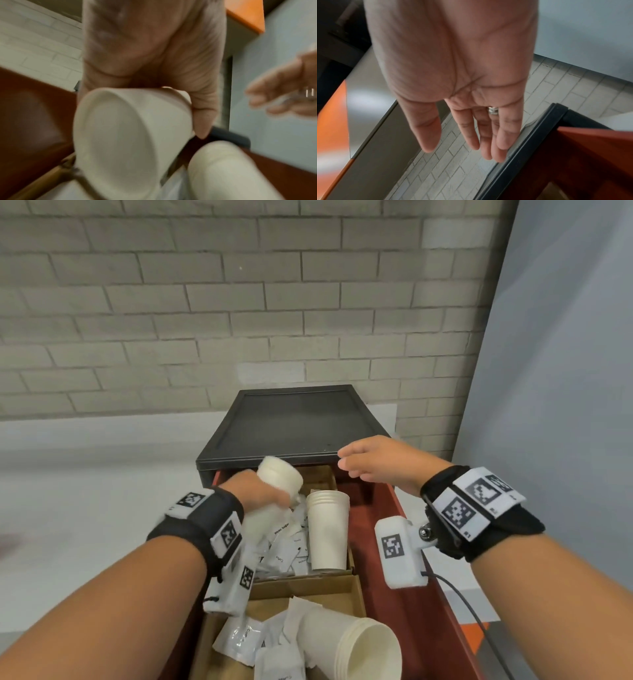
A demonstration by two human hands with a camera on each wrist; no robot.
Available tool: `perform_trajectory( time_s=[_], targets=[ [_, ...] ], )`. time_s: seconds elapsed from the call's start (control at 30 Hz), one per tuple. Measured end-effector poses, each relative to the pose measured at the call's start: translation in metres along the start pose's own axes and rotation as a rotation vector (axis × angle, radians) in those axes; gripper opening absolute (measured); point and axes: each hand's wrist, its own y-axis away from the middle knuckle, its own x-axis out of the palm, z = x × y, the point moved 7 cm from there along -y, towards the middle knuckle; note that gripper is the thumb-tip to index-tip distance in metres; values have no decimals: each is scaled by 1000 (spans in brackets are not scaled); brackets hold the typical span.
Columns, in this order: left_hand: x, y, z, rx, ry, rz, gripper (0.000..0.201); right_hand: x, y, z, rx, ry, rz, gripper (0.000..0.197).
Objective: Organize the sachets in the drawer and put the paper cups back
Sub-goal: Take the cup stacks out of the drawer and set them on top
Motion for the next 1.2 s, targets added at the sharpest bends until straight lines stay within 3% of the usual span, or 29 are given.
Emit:
perform_trajectory(
  time_s=[0.07,0.13,0.2,0.23,0.33,0.47,0.5,0.63,0.77,0.93,1.03,1.13,1.2],
  targets=[
    [-14,1,-13,84,307,-71,84,6,-3,-1,25,-121,19,38],
    [-10,7,-32,184,593,18,58,15,-9,1,45,-257,56,47],
    [1,19,-55,290,715,181,25,24,-15,6,16,-421,103,50],
    [7,25,-64,329,746,252,24,25,-18,8,-9,-505,103,49],
    [22,23,-66,355,720,322,35,12,-27,2,-78,-683,-37,35],
    [37,3,-40,158,262,56,33,-11,-33,-12,-86,-676,-210,19],
    [44,0,-31,92,202,39,43,-16,-33,-13,-86,-682,-230,18],
    [97,-2,-15,-84,336,256,65,-35,-36,-14,-113,-675,-313,21],
    [112,-18,-16,-28,334,226,96,-51,-41,-11,-149,-649,-364,23],
    [67,-12,-23,-23,243,243,59,-66,-53,-5,-187,-607,-377,31],
    [19,-11,-40,70,310,231,45,-72,-68,1,-183,-621,-376,32],
    [-36,-19,-59,188,482,98,23,-76,-86,10,-175,-632,-353,27],
    [-70,-34,-65,247,600,-47,29,-77,-102,17,-165,-637,-337,28]
  ],
)
